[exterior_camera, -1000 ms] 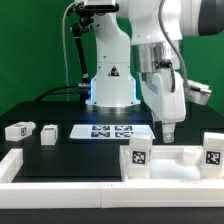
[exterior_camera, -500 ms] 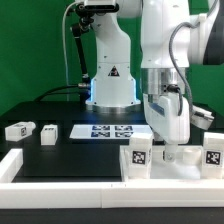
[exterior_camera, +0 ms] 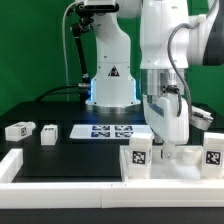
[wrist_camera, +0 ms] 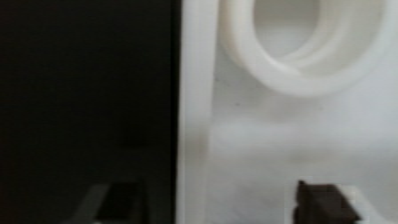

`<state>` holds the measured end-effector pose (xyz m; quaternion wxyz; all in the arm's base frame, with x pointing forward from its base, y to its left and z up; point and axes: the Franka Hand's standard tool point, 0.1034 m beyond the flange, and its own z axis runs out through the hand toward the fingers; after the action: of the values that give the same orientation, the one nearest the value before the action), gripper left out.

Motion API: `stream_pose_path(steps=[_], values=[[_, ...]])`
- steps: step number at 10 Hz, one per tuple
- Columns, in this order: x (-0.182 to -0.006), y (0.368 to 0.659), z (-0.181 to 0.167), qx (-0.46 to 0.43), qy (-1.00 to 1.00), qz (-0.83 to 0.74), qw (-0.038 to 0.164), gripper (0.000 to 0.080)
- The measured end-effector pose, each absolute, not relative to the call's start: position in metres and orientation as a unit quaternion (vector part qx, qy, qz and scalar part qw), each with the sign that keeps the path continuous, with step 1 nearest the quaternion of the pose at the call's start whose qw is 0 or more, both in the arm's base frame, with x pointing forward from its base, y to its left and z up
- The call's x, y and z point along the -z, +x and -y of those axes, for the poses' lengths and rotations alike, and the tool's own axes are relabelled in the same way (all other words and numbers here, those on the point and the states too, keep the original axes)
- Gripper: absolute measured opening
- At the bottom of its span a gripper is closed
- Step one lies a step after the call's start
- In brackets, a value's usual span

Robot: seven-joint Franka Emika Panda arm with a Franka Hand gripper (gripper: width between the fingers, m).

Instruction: Assemble square table

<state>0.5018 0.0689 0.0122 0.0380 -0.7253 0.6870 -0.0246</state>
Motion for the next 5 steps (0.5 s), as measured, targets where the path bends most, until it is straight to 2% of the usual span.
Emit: stream_pose_path(steps=[1, 2, 5], values=[[-0.0109, 0.4994, -0.0689, 0.022, -0.725, -0.687, 0.036, 0.0239], [-0.0084, 0.4947, -0.0692, 0.015, -0.726, -0.687, 0.031, 0.0070], [-0.0076, 0.4926, -0.0691, 0.011, -0.724, -0.689, 0.030, 0.0052]])
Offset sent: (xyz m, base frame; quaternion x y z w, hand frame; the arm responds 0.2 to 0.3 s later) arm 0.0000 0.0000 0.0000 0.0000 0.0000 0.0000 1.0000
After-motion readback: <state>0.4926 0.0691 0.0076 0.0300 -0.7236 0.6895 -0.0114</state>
